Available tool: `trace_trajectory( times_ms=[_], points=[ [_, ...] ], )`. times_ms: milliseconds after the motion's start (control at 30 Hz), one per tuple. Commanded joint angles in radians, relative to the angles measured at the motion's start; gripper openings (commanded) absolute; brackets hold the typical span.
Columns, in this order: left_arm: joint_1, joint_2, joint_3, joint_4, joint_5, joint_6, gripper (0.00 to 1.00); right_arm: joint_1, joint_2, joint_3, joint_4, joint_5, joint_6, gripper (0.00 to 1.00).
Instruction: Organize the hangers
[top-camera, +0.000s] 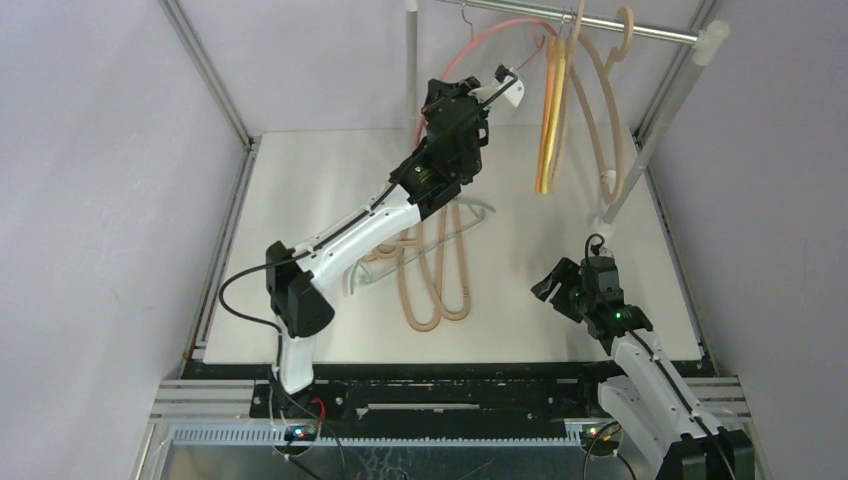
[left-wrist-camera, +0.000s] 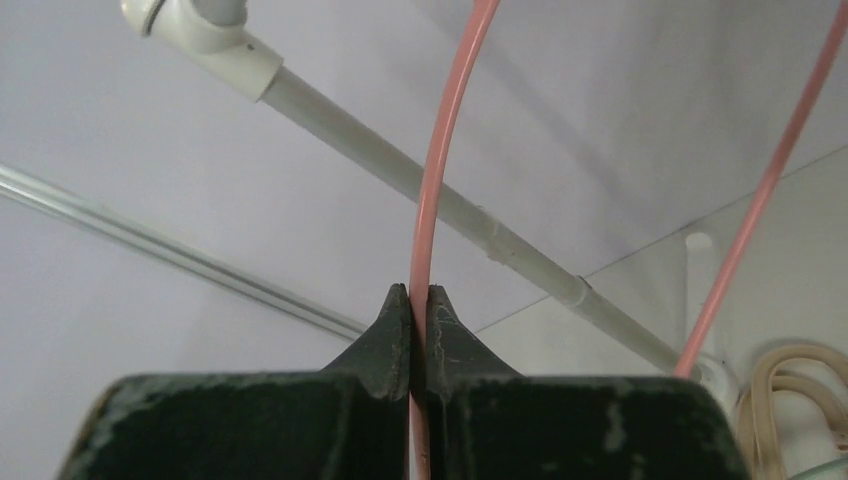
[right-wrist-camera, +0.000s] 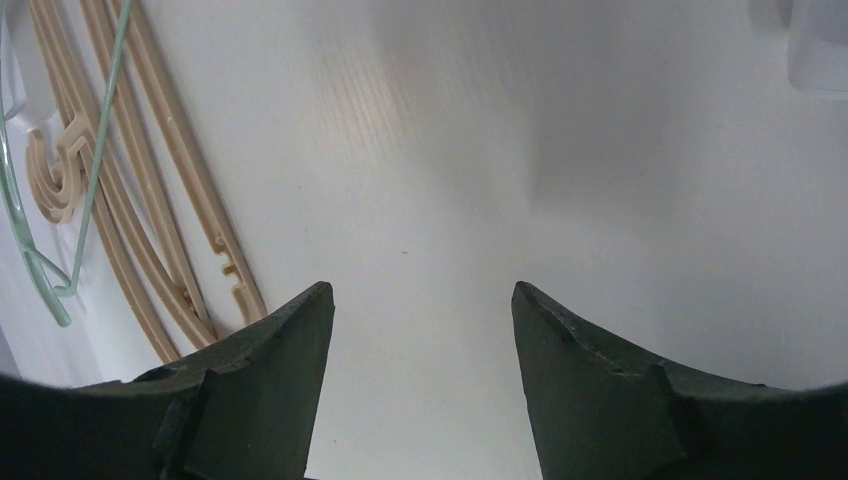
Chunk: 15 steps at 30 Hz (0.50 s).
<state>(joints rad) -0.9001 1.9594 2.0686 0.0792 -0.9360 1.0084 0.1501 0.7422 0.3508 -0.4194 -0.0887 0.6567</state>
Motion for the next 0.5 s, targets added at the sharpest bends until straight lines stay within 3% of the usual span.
trace_trajectory(
  times_ms=[0, 267, 467],
  points=[
    [0.006, -0.010, 0.065, -0.079, 0.079, -0.084, 0.00, -0.010, -0.008, 0.005, 0.026, -0.012, -0.015, 0.74],
    [-0.006, -0.047, -0.016, -0.117, 0.159, -0.158, 0.01, -0.011, -0.001, -0.006, 0.038, -0.014, -0.012, 0.74],
    [0.000, -0.107, -0.099, -0.108, 0.189, -0.231, 0.34, -0.011, 0.005, -0.008, 0.039, -0.018, -0.010, 0.74]
  ],
)
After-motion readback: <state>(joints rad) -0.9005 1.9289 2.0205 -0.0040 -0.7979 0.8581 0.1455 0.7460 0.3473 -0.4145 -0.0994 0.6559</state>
